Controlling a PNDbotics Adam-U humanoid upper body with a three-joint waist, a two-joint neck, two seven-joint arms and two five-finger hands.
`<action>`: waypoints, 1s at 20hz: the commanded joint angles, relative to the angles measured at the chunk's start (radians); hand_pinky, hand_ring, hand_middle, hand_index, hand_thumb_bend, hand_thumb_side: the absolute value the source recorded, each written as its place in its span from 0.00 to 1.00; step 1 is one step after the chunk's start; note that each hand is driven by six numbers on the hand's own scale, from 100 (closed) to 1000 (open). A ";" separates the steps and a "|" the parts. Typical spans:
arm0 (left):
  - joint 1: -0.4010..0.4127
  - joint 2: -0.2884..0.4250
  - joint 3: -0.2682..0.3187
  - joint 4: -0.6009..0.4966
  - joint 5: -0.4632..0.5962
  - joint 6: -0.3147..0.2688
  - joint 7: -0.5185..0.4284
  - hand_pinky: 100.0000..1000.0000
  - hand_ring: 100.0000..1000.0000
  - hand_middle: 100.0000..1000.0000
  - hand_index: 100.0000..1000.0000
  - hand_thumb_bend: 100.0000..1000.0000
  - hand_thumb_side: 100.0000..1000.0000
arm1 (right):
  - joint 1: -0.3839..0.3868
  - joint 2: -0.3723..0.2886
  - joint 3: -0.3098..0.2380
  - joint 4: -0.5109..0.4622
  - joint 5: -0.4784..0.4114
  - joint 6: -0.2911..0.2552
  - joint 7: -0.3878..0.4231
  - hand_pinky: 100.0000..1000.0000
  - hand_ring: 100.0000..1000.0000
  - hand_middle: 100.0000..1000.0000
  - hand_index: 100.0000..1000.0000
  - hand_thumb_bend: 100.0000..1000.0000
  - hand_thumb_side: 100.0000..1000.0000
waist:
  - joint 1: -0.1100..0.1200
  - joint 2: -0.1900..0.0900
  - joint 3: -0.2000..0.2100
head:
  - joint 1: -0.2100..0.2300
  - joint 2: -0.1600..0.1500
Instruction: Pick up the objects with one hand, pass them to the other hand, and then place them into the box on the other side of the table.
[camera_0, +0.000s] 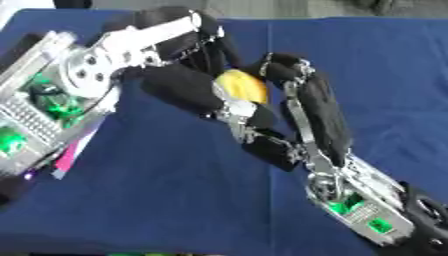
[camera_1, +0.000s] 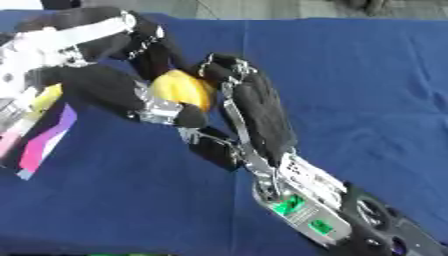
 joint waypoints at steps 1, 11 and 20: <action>-0.012 0.007 0.005 0.010 -0.027 0.049 -0.046 0.66 0.52 0.44 0.63 0.75 0.38 | -0.008 -0.012 -0.004 -0.021 0.011 -0.006 -0.007 0.69 0.44 0.29 0.49 0.00 0.00 | 0.002 -0.016 0.000 | 0.000 -0.006; -0.015 -0.021 -0.008 0.080 -0.050 0.049 -0.033 0.64 0.49 0.40 0.58 0.67 0.19 | -0.011 -0.013 -0.001 -0.021 0.019 -0.023 -0.019 0.69 0.44 0.30 0.49 0.00 0.00 | 0.002 -0.016 -0.002 | 0.002 -0.006; -0.024 -0.051 -0.022 0.122 -0.033 0.049 -0.058 0.64 0.46 0.35 0.47 0.49 0.00 | -0.009 -0.015 0.001 -0.021 0.017 -0.034 -0.025 0.69 0.44 0.30 0.49 0.00 0.00 | 0.001 -0.017 -0.005 | 0.004 -0.006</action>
